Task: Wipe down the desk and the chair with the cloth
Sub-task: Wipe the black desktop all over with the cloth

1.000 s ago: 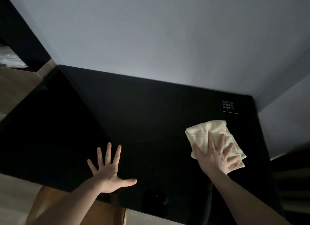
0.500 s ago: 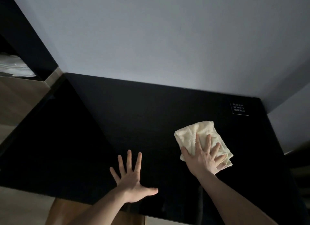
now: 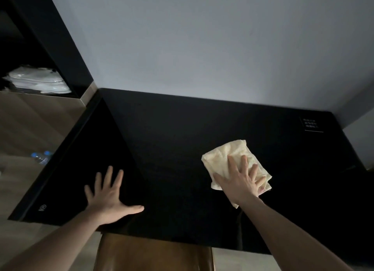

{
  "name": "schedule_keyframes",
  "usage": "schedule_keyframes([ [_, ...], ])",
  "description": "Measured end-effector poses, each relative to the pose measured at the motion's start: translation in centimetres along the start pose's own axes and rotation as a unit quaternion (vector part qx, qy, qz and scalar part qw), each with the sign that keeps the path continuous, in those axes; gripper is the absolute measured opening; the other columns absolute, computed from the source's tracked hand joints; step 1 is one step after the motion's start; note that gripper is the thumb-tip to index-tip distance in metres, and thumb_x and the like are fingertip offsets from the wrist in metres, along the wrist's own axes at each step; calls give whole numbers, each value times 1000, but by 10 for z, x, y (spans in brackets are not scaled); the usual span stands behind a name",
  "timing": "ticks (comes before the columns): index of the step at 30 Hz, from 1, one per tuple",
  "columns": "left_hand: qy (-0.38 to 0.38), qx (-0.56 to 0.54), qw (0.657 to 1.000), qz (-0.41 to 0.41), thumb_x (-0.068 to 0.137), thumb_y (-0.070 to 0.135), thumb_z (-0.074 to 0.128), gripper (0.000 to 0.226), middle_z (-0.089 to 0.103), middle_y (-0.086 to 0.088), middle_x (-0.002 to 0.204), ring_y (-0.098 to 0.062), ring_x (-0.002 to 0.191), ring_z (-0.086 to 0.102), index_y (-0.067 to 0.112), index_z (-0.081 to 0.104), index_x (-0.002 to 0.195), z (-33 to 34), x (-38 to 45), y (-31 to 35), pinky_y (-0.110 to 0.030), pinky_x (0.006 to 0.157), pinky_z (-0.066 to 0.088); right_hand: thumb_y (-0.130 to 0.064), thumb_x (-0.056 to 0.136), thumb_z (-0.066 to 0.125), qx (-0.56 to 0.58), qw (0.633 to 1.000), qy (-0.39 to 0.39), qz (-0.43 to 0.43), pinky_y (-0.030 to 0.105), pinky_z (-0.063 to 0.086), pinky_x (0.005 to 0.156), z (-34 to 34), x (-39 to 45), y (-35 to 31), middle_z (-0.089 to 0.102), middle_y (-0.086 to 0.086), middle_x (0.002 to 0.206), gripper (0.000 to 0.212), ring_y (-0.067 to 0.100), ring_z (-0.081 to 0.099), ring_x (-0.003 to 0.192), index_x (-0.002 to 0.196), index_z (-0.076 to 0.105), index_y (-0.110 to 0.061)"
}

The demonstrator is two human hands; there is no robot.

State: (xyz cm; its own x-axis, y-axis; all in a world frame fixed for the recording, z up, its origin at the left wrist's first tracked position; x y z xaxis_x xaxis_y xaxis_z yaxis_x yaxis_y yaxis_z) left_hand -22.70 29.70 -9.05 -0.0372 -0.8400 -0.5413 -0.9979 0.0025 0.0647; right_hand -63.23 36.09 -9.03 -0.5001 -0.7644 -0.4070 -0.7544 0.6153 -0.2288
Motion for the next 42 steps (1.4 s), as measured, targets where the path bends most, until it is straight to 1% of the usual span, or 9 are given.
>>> schedule_keyframes([
  [5, -77, -40, 996, -18, 20, 118, 30, 164, -60, 1, 154, -41, 152, -41, 44, -53, 141, 13, 3, -8, -74, 122, -9, -96, 82, 40, 22, 1000, 4, -5, 72, -5, 125, -15, 18, 6, -30, -1, 174, 111, 43, -29, 158, 166, -12, -45],
  [10, -100, -54, 993, -9, 24, 117, 38, 163, -68, 4, 143, -41, 147, -47, 46, -55, 138, 12, 7, -8, -74, 120, -13, -100, 77, 42, 63, 997, -18, 33, 77, 5, 120, 0, 21, 12, -37, -9, 170, 115, 40, -36, 156, 161, -22, -54],
  [18, -120, -37, 992, 21, 23, 115, 34, 163, -67, 0, 146, -41, 142, -51, 42, -56, 139, 7, 14, -5, -77, 117, -15, -104, 73, 25, 29, 995, 56, 82, 76, -3, 120, 14, 27, -7, -28, -7, 173, 111, 39, -27, 158, 163, -16, -53],
  [21, -117, -41, 992, 35, 25, 115, 33, 162, -68, -1, 145, -43, 140, -53, 41, -56, 139, 10, 18, -8, -78, 116, -17, -105, 71, 20, 21, 994, 60, 86, 77, -11, 119, 26, 29, -35, -26, -3, 174, 110, 41, -24, 159, 163, -15, -54],
  [28, -131, -40, 989, 59, 33, 112, 49, 170, -67, -6, 146, -44, 138, -56, 36, -50, 148, 10, 21, -13, -78, 115, -21, -106, 68, 24, 43, 995, 45, 76, 76, 9, 120, 71, -22, -154, -23, -10, 175, 104, 48, -19, 157, 156, -16, -67],
  [32, -118, -10, 986, 120, 59, 95, 69, 156, -52, -5, 161, -39, 150, -45, 36, -38, 158, -8, 23, -28, -69, 123, -18, -96, 79, 33, 26, 998, 41, 47, 72, -1, 123, 80, -43, -181, -22, -8, 176, 97, 39, -22, 160, 160, -9, -63],
  [35, -23, -11, 987, 157, 65, 96, 62, 141, -23, 1, 176, -30, 162, -18, 38, -16, 167, -39, 39, -74, -60, 131, -3, -90, 85, 36, 36, 998, 33, 33, 69, -10, 126, 78, -55, -168, -23, -7, 176, 95, 33, -25, 161, 164, -4, -56],
  [38, 37, -9, 994, 101, 63, 104, 51, 143, -23, 1, 176, -34, 163, -14, 33, -15, 168, -72, 65, -143, -63, 130, 1, -92, 83, 33, 39, 998, 32, 47, 70, -10, 125, 78, -59, -166, -22, -4, 176, 99, 33, -25, 161, 165, -4, -52],
  [42, -16, -95, 995, -10, 42, 110, 59, 162, -35, -1, 172, -42, 160, -23, 44, -32, 159, -71, 88, -202, -72, 127, 6, -92, 82, 34, 44, 994, 57, 77, 74, -8, 123, 77, -54, -178, -22, -4, 176, 100, 36, -24, 160, 165, -5, -51],
])
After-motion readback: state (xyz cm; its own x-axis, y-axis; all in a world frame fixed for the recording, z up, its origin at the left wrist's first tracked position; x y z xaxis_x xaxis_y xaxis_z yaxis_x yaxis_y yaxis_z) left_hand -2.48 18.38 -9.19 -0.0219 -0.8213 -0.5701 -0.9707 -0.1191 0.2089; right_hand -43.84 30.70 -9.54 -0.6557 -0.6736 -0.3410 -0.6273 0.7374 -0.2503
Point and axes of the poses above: each hand's wrist, its own x-axis towards the middle knuckle, its own z-axis out of the palm, y = z × x, the point moved 4 cm from there along x, towards the middle knuckle
